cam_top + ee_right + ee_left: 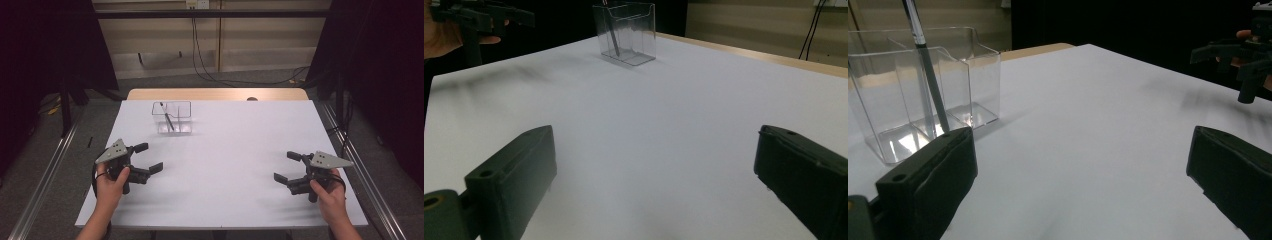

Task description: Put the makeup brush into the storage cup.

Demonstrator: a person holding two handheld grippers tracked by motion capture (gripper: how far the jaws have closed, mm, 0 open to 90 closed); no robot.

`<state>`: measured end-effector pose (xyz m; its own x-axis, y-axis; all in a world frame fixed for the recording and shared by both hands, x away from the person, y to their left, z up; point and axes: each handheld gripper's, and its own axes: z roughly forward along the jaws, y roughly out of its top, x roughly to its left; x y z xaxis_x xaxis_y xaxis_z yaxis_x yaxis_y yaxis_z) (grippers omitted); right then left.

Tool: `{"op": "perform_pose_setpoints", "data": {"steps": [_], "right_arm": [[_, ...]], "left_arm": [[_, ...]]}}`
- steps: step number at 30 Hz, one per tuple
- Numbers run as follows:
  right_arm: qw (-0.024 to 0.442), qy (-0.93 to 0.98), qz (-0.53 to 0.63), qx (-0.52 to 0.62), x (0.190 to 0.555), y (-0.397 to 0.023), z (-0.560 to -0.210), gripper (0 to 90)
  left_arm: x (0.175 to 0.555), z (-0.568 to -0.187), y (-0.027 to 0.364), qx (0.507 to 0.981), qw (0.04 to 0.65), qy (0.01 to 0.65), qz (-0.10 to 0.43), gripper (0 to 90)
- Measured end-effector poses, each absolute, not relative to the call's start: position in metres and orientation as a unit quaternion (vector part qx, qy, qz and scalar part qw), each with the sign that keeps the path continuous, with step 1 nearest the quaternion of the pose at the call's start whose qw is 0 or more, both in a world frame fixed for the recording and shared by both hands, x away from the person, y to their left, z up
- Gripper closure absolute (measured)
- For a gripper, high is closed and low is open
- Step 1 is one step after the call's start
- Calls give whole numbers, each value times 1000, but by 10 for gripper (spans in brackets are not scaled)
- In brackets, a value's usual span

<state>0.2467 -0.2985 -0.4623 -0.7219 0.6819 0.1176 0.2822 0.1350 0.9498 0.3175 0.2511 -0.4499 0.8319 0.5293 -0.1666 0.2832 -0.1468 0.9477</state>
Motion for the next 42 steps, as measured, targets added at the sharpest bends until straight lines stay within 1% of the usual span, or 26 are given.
{"op": "perform_pose_setpoints", "data": {"steps": [23,42], "right_arm": [[178,732,570,329,247,-299,-462,31],[181,737,565,325,247,-297,-461,31]], "left_arm": [[305,-451,260,751,593,270,106,0],[302,-451,258,757,590,257,108,0]]}}
